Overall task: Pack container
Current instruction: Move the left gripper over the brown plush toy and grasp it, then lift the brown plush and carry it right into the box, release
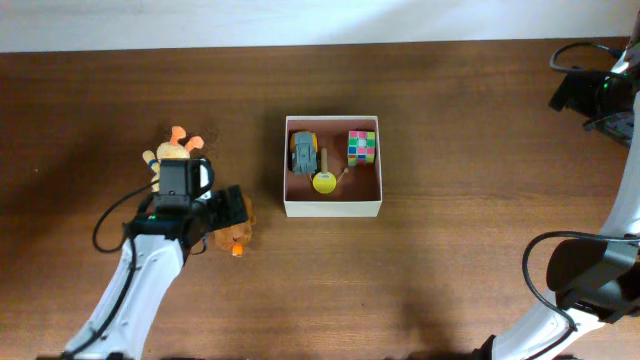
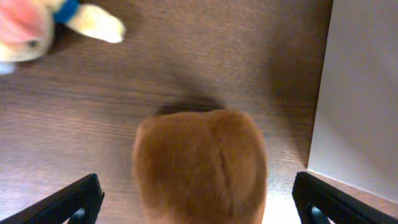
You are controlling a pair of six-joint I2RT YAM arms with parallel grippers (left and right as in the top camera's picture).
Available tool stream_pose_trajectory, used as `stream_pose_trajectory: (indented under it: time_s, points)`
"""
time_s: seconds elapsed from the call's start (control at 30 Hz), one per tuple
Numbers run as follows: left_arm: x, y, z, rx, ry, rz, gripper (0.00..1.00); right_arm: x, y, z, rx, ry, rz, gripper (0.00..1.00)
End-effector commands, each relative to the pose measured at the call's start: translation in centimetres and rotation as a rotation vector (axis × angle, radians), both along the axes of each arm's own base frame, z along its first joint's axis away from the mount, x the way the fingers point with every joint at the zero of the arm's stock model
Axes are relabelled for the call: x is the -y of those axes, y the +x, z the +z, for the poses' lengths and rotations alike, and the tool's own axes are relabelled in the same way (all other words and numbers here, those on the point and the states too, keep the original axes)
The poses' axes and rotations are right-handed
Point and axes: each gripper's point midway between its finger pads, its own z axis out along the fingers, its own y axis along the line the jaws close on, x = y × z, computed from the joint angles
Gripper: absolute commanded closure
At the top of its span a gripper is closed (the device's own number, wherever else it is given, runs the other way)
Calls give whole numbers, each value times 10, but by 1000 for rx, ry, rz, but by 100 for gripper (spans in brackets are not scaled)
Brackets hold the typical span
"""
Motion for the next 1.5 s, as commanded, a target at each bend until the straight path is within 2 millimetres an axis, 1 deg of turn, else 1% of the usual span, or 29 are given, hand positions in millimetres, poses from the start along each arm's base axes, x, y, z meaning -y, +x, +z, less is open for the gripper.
stream_pose_trajectory:
  time_s: [0.0,0.1,0.2,0.33,0.37,0.47,0.63,0.7,0.77,0.8,0.83,1.03,1.1,1.17,1.23,1.33,1.4,1.43,1.47]
  points:
    - [8,8,-3,3,13,-15,1,2,0,0,1,1,-11,1]
    - [13,9,-8,-6,15,-30,1,2,0,0,1,1,-11,1]
    - [14,8,-13,-19,16,-32,1,2,0,0,1,1,-11,1]
    - [14,8,-15,-26,17,-32,11,2,0,0,1,1,-11,1]
    - [14,8,-15,-26,17,-32,23,2,0,0,1,1,-11,1]
    - [14,7,-15,-30,17,-32,46,2,0,0,1,1,-11,1]
    - [14,5,-16,-39,18,-32,68,2,0,0,1,1,-11,1]
    - [14,4,-17,-45,19,-33,75,2,0,0,1,1,-11,1]
    - [14,3,-18,-50,19,-32,87,2,0,0,1,1,-11,1]
    - [14,3,-18,-51,20,-33,94,2,0,0,1,1,-11,1]
    - [14,2,-18,-51,19,-33,98,2,0,0,1,1,-11,1]
    - [14,5,-14,-43,16,-34,98,2,0,0,1,1,-11,1]
    - [17,10,-6,-35,7,-39,98,2,0,0,1,1,-11,1]
    - [17,15,6,-24,7,-39,98,2,0,0,1,1,-11,1]
    - [18,22,23,-4,12,-54,98,2,0,0,1,1,-11,1]
    - [26,35,58,40,14,-133,98,2,0,0,1,1,-11,1]
    - [37,42,80,79,-4,-219,98,2,0,0,1,1,-11,1]
    - [54,45,103,129,-27,-343,98,2,0,0,1,1,-11,1]
    - [65,46,114,158,-38,-410,98,2,0,0,1,1,-11,1]
